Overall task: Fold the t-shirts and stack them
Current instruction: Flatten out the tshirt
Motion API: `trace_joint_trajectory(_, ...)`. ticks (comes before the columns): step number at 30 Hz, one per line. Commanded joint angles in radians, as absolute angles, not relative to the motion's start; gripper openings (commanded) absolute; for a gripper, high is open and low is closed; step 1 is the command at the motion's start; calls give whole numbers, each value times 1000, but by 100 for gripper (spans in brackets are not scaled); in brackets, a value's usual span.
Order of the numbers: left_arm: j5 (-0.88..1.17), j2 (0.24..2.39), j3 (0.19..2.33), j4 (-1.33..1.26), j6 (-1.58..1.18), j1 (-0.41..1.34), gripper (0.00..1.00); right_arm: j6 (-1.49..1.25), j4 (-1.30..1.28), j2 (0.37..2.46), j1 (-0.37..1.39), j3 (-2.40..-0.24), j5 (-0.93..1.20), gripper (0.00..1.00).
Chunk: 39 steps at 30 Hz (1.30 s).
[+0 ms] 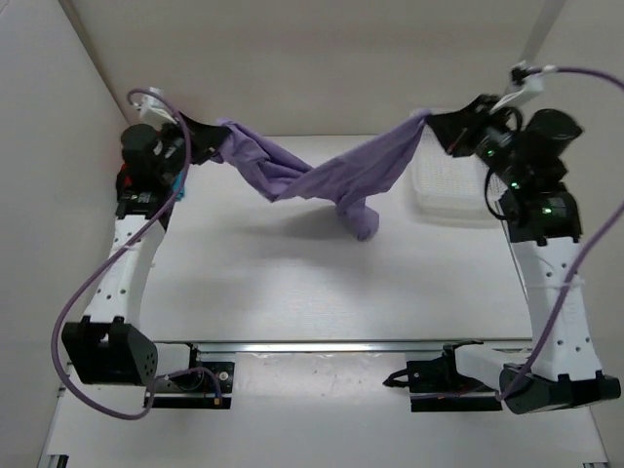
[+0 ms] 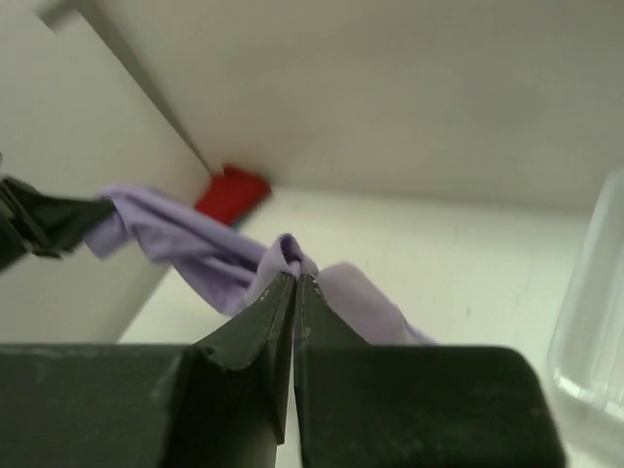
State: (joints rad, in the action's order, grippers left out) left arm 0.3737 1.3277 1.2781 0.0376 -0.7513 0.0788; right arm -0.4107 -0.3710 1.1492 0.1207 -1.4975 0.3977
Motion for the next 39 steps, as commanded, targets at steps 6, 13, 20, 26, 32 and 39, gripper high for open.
trace_joint_trajectory(6, 505, 1123, 1325, 96, -839, -146, 0, -325, -491, 1092, 143, -1893, 379, 0)
trace_joint_trajectory(13, 500, 1089, 1122, 28, -870, -129, 0, -367, -382, 1103, 94, -1715, 441, 0)
trace_joint_trajectory(20, 525, 1329, 1100, -26, -848, -98, 0, -411, -275, 1343, 42, -1672, 553, 0)
trace_joint_trajectory(26, 531, 1526, 1354, 34, -868, -40, 0, -413, -389, 1645, 48, -2046, 572, 0)
trace_joint_trajectory(32, 534, 1559, 1630, 75, -948, -83, 0, -509, -415, 1734, 2, -2345, 664, 0)
trace_joint_trajectory(39, 572, 1563, 1671, 113, -950, -152, 0, -474, -304, 1381, -8, -1840, 655, 0)
